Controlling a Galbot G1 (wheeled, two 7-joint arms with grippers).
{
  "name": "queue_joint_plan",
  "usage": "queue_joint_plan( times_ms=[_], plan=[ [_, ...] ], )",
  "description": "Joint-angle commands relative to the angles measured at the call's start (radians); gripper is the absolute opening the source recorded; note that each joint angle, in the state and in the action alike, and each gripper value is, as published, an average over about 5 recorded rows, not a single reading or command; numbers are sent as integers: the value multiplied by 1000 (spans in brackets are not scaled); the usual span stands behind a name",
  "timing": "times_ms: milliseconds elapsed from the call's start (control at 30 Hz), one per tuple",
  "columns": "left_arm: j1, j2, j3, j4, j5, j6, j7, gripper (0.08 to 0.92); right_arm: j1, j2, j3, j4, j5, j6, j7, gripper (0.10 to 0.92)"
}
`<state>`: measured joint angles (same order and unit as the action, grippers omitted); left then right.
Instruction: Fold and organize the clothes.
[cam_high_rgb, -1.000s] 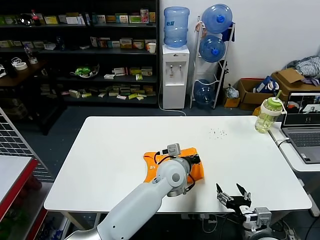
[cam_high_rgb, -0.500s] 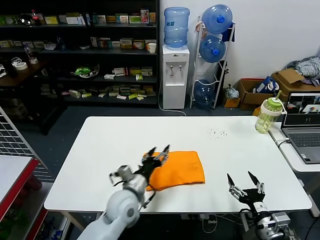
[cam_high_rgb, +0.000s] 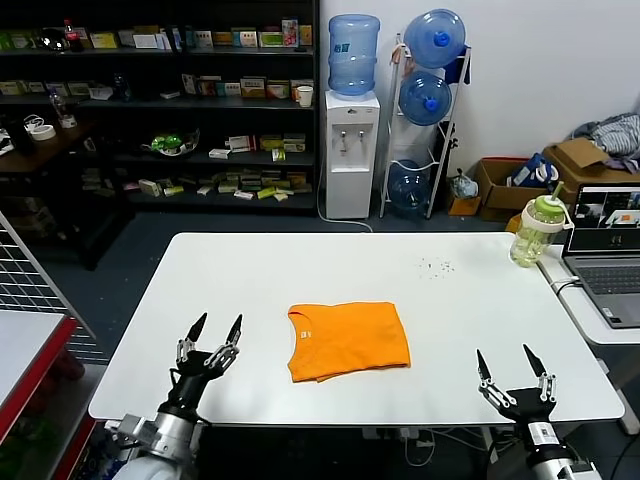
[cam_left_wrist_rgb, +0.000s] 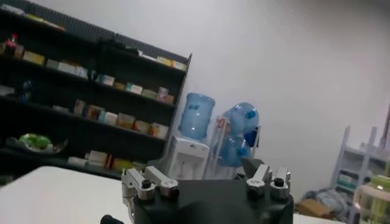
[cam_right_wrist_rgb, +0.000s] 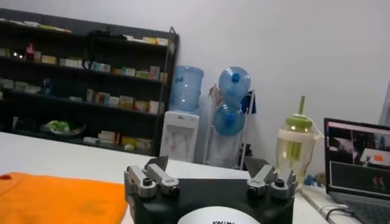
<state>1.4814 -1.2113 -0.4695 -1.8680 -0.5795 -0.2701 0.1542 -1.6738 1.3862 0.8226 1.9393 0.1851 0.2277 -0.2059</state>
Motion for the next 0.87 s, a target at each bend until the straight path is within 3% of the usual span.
queue_joint_plan(
  times_ms=[33, 867],
  plan=[
    [142, -6, -149, -12, 80, -130, 125, 823, -6, 113, 28, -36, -97, 156, -28, 823],
    [133, -116, -146, -35, 142, -135, 153, 823, 18, 169, 23, -29, -122, 164, -42, 823]
  ],
)
